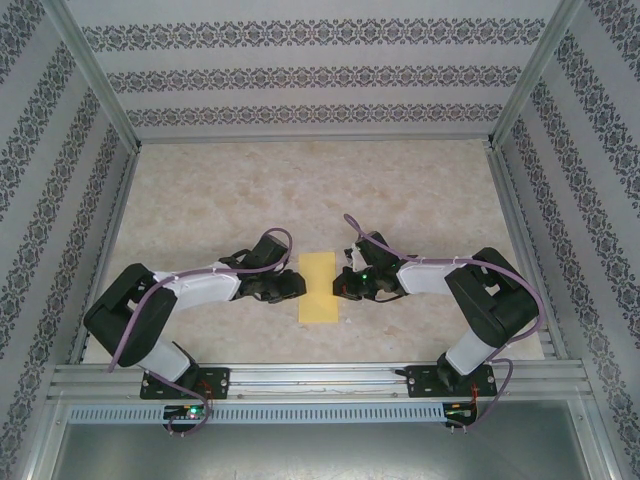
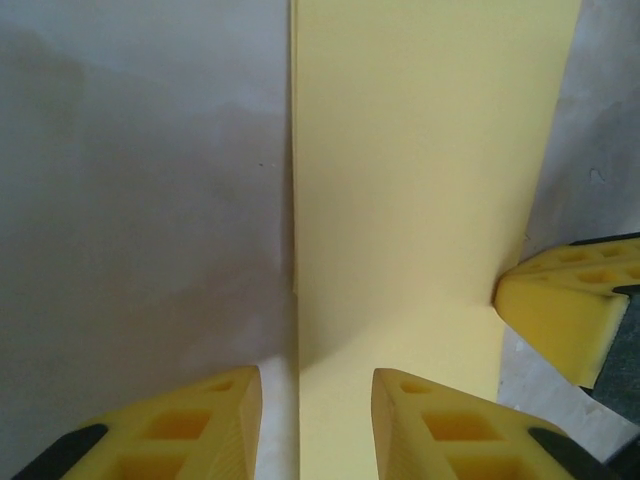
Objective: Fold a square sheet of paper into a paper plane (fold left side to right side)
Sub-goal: Third fold the triangle at the center of the table.
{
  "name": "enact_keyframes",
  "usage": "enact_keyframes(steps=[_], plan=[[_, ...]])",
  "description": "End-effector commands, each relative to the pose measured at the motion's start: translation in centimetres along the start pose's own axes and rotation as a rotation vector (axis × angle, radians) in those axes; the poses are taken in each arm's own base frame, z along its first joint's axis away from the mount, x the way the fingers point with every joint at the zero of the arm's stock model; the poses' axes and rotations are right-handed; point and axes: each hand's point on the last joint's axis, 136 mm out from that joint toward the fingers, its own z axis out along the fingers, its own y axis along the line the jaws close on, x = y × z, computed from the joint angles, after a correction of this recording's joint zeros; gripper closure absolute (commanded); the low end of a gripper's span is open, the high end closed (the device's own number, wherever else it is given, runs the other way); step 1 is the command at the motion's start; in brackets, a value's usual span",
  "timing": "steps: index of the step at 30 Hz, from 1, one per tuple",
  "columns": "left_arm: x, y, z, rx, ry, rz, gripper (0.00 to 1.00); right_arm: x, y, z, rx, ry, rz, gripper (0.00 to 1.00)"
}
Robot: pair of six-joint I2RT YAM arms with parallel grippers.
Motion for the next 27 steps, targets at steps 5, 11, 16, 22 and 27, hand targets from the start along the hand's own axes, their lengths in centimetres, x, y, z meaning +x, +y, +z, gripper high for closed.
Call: enact_keyframes(steps=[5, 11, 16, 22, 27], plan=[[-0.5, -1.4, 0.7, 0.084, 0.011, -0.033, 0.69, 1.1, -3.1, 0.7, 0.114, 0.031, 0.033, 1.00], [-0.4, -1.4, 1.0, 0.090, 0.013, -0.044, 0.70, 1.0, -3.0, 0.7, 0.109, 0.032, 0.030, 1.00], [-0.5, -0.9, 0.6, 0.060, 0.000, -0.051, 0.69, 1.0, -3.0, 0.7, 0.109, 0.032, 0.029, 1.00], [-0.5, 0.8, -0.5, -0.026, -0.037, -0.097, 0.66, 1.1, -3.1, 0.7, 0.113, 0.033, 0.031, 1.00], [-0.1, 1.0, -0.4, -0.014, -0.033, -0.128, 0.67, 1.1, -3.2, 0.8, 0.114, 0.038, 0.029, 1.00]])
